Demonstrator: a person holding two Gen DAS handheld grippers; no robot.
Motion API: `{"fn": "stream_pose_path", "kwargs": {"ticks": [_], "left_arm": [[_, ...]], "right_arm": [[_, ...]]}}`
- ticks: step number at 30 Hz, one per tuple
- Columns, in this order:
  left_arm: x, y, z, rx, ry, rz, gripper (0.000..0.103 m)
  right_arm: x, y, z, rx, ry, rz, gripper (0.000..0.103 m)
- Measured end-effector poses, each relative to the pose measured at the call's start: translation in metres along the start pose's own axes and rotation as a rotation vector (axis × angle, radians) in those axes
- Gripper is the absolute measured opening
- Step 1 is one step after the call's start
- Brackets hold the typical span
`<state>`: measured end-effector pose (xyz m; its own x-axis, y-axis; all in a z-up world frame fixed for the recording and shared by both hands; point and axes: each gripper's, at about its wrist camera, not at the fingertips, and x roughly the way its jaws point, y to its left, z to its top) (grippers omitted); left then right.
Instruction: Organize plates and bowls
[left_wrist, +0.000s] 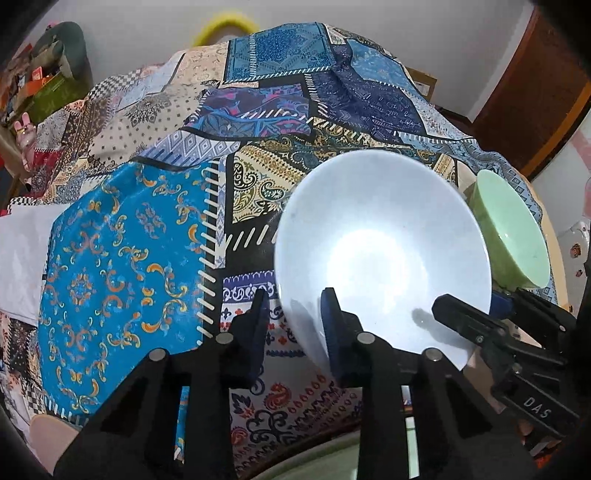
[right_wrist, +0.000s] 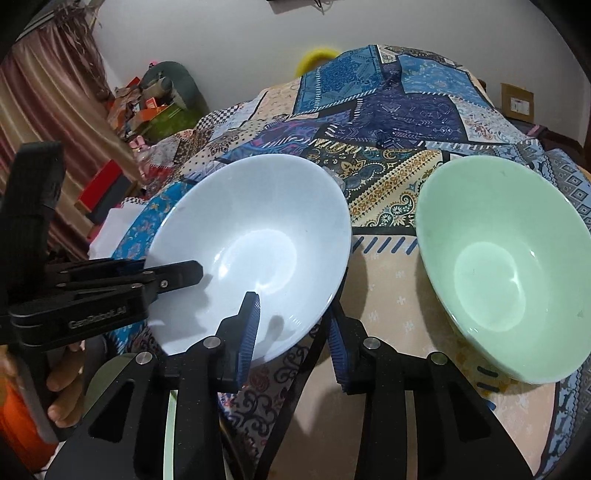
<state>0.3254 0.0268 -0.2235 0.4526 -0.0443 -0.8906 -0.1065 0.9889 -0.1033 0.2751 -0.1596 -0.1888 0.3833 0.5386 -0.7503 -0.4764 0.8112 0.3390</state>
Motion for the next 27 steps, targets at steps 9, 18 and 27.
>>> {"fn": "stream_pose_path", "kwargs": {"ticks": [9,18,27], "left_arm": [[0.000,-0.004,0.001,0.020,-0.008,0.002,0.020],[-0.017,-0.014,-0.007,0.058,-0.040,0.029,0.019],[-0.059,-0.021,-0.021,0.084,-0.087,0.028,0.019]], "right_arm": [[0.008,-0.001,0.008,0.029,-0.023,-0.044,0.031],[-0.001,0.009,0.004,0.009,-0.043,-0.077,0.026],[-0.032,0.024,-0.003,0.007,-0.081,-0.079,0.026]]}}
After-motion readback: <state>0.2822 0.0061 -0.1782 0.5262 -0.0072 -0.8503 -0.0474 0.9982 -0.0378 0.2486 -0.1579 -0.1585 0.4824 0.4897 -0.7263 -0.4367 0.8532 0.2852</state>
